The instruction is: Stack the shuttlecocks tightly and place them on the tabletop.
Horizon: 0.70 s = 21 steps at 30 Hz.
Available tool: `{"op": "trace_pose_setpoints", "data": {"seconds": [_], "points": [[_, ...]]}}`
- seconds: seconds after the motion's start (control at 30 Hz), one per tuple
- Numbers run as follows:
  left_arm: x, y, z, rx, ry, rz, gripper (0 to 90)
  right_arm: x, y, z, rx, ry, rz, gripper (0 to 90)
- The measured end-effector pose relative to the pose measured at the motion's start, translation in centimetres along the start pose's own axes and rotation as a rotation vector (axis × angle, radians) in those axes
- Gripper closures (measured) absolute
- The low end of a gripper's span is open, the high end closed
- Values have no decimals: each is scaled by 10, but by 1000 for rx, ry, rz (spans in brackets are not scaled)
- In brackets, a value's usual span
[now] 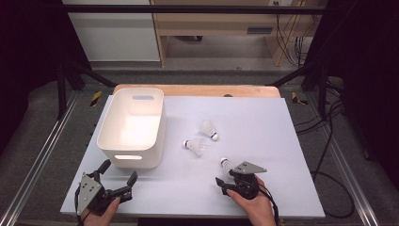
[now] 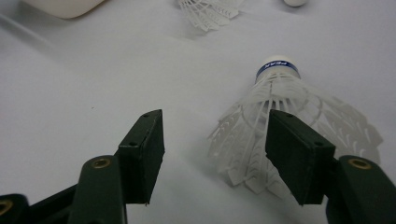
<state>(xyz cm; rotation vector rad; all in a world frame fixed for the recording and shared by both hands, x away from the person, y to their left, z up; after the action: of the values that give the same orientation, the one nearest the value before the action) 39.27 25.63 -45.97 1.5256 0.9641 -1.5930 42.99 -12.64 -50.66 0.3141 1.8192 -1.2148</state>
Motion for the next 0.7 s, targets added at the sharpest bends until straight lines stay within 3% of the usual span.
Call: {"op": "trace_pose_setpoints", "data": {"seconds": [0.47,0.7], "points": [[0,0,-1,-2,4,3,4,-4,8,5,41,11,-8,488],[0,0,-1,-2,5,3,4,-6,5,10,56,17,-1,616]]}}
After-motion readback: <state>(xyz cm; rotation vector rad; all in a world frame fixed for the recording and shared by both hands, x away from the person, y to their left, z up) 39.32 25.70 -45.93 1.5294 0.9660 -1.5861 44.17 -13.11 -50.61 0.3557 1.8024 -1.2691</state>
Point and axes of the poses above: each handheld gripper's, and its own axes: y roughly forward along the jaws, x roughly out of its underside, z roughly to its right, the point moved 4 cm from there along y, roughly forward along the jaws, and after that the axes turned 3 degrees about x, right-handed, at the moved point
